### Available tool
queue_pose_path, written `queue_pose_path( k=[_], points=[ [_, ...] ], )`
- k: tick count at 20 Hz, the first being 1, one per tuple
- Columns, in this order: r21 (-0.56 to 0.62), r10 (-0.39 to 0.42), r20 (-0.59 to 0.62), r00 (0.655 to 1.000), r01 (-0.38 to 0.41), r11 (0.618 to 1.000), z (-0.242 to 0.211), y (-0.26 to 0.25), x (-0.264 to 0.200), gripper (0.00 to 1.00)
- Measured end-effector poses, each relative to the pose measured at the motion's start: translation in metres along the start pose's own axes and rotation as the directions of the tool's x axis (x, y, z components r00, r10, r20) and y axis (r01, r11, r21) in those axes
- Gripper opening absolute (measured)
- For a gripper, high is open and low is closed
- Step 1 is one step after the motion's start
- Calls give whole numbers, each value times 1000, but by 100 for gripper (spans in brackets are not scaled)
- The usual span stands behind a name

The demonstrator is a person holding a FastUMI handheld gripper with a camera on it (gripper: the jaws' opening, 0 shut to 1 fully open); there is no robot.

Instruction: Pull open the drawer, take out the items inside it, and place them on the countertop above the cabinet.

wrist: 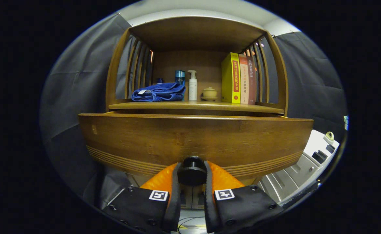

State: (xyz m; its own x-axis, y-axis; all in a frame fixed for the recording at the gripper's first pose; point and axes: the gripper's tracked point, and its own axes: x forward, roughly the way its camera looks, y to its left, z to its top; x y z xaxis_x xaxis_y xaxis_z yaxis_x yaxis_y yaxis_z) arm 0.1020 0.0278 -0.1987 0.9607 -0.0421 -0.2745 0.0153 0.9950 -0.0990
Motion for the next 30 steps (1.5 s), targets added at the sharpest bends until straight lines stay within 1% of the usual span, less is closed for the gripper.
queue_pose_path(
  k=[4,7,9,12,13,14,17,20,22,24,27,28,30],
  points=[
    [7,-9,-16,1000,9,1000,-8,3,-38,39],
    [-10,-6,-23,1000,6,1000,-12,4,-54,38],
    [-16,-2,-32,999,2,1000,-16,4,-58,39],
    [6,-1,-54,999,2,1000,-27,4,-57,39],
    [2,-1,-31,1000,1,1000,-24,4,-57,39],
    [-7,-3,-46,999,2,1000,-28,4,-51,39],
    [-10,-2,-9,1000,2,1000,-25,6,-58,39],
    [0,5,-15,1000,-5,1000,-30,5,-60,45],
    [-3,11,-13,1000,-11,1000,-29,5,-59,47],
    [-4,21,-1,1000,-21,1000,-26,6,-59,52],
    [-33,28,40,999,-27,999,-15,8,-64,75],
    [-34,30,69,997,-28,999,-7,6,-69,83],
    [-14,18,165,986,-16,1000,25,-4,-80,98]
  ],
)
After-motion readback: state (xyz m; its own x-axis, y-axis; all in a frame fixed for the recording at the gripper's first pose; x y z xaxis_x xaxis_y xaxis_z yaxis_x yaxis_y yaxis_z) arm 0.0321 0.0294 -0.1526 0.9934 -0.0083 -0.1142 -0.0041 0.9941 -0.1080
